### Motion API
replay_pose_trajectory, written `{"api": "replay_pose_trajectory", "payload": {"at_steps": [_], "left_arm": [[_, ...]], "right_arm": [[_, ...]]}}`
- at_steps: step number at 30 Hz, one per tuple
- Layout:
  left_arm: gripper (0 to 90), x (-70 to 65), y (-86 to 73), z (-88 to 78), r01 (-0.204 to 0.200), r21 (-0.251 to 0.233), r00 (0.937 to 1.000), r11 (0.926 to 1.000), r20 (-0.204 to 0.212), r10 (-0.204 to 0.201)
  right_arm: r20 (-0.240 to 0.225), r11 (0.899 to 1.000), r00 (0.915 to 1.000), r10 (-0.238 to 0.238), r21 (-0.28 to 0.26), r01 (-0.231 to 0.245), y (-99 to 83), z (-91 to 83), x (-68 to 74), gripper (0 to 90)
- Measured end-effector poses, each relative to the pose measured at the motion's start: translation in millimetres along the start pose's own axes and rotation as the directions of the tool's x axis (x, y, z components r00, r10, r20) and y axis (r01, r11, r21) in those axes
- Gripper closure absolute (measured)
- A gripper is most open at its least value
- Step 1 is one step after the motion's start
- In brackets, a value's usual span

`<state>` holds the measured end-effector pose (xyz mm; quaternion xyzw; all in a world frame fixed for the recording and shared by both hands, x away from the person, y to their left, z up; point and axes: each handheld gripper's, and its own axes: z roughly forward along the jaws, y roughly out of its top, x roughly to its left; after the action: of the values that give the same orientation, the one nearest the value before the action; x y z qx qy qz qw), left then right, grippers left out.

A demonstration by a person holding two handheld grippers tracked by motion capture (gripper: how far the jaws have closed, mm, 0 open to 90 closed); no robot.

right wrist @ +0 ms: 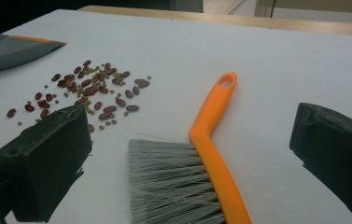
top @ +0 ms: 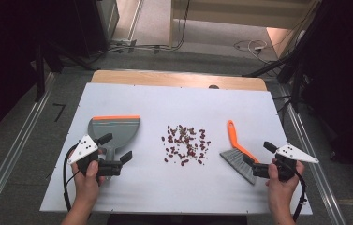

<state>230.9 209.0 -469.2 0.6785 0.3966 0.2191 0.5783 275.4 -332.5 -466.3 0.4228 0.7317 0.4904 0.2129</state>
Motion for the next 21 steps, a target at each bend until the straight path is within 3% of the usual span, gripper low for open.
{"api": "replay_pose_trajectory", "payload": {"at_steps": [9, 21], "left_arm": [[0.3, -2.1, 0.1, 0.0, -0.016, 0.008, 0.9999, 0.9998, -0.006, 0.016], [0.3, -8.1, 2.9, 3.1, -0.034, 0.016, 0.9993, 0.9993, 0.012, 0.034]], "right_arm": [[-0.007, 0.998, 0.9979, -0.065, -0.005, 0.065, 18.7, 6.1, 4.6, 0.0], [-0.008, 0.997, 0.9983, -0.058, 0.058, 0.058, 53.3, 26.5, 3.1, 0.0]]}}
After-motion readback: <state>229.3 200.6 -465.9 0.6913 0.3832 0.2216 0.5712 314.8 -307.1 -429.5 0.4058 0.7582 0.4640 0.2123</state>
